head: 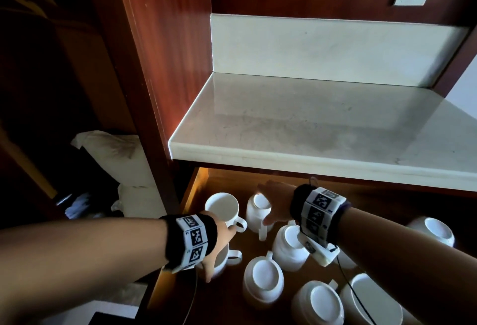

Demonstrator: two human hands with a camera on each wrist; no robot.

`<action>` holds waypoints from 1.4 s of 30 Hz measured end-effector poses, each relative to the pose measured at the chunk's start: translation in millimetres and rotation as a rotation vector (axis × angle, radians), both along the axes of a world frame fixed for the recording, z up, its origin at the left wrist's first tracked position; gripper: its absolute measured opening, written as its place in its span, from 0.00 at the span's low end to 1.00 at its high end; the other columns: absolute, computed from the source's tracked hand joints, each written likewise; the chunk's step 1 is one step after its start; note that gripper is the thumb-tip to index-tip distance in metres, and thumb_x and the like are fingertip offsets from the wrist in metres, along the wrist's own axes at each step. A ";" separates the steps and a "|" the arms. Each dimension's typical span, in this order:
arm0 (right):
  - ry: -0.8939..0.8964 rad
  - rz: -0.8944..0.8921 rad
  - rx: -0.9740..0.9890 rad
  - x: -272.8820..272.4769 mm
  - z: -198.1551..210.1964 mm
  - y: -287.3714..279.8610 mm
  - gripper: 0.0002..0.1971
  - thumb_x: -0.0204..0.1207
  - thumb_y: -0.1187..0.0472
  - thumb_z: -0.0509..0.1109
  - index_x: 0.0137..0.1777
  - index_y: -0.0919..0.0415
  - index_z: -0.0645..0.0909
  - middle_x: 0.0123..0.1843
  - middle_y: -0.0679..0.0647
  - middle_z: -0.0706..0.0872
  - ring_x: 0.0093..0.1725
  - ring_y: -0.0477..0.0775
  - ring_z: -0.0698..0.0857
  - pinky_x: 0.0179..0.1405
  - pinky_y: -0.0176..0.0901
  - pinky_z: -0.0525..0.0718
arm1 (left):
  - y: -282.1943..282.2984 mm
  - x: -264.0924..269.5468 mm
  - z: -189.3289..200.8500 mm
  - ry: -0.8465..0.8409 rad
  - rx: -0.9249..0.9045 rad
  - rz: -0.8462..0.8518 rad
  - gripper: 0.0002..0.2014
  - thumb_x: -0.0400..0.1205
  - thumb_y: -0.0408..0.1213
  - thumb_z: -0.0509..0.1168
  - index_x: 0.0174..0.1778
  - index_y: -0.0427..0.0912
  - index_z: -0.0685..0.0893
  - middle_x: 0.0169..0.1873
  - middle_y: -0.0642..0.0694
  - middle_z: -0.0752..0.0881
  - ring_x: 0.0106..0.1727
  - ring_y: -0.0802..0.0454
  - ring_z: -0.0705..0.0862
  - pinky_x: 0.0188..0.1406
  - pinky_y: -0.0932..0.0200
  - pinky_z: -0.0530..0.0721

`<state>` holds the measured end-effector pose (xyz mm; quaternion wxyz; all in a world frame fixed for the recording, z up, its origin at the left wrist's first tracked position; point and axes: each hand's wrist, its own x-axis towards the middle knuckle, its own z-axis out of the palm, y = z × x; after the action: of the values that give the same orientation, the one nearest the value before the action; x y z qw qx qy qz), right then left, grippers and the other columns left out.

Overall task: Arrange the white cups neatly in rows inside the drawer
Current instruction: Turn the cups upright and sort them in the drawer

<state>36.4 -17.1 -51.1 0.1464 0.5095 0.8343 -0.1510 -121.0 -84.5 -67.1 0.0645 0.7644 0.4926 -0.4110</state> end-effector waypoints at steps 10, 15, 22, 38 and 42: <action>-0.315 0.115 -0.049 -23.1 -28.3 22.8 0.31 0.80 0.59 0.67 0.81 0.54 0.62 0.82 0.61 0.63 0.79 0.64 0.67 0.74 0.57 0.68 | 2.3 -6.9 8.9 -0.095 -0.015 -0.016 0.50 0.67 0.66 0.74 0.77 0.41 0.60 0.56 0.40 0.83 0.49 0.45 0.84 0.44 0.52 0.84; -0.328 0.237 0.005 -27.1 -30.5 33.1 0.20 0.84 0.54 0.56 0.75 0.53 0.71 0.76 0.59 0.74 0.73 0.63 0.75 0.69 0.56 0.72 | 13.2 -13.5 30.7 -0.210 0.113 0.017 0.41 0.73 0.71 0.61 0.75 0.45 0.66 0.53 0.43 0.84 0.45 0.45 0.83 0.37 0.55 0.80; -0.340 0.267 0.150 -15.1 -3.7 12.4 0.44 0.64 0.56 0.81 0.78 0.48 0.62 0.72 0.58 0.71 0.68 0.65 0.78 0.58 0.56 0.83 | 36.9 -30.7 46.2 -0.314 0.241 0.089 0.36 0.73 0.67 0.66 0.70 0.48 0.72 0.51 0.47 0.85 0.45 0.49 0.84 0.37 0.55 0.85; 1.287 -0.447 -0.616 62.1 28.5 1.7 0.30 0.55 0.64 0.83 0.60 0.57 0.79 0.50 0.55 0.87 0.51 0.57 0.89 0.41 0.50 0.89 | 57.9 -10.1 40.4 -1.416 0.247 0.247 0.47 0.62 0.39 0.85 0.70 0.64 0.64 0.58 0.64 0.79 0.60 0.66 0.78 0.57 0.74 0.73; 1.029 -0.391 -0.541 72.6 31.8 6.1 0.27 0.66 0.68 0.80 0.62 0.52 0.76 0.58 0.54 0.85 0.49 0.56 0.90 0.51 0.55 0.89 | 55.1 -7.8 41.1 -1.296 0.268 0.205 0.44 0.60 0.48 0.84 0.69 0.62 0.67 0.57 0.57 0.80 0.58 0.59 0.79 0.60 0.62 0.78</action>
<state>109.0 -11.0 -19.3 -0.1814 0.4596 0.6212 -0.6082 -128.9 -29.4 -26.0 0.2904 0.8074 0.4712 0.2042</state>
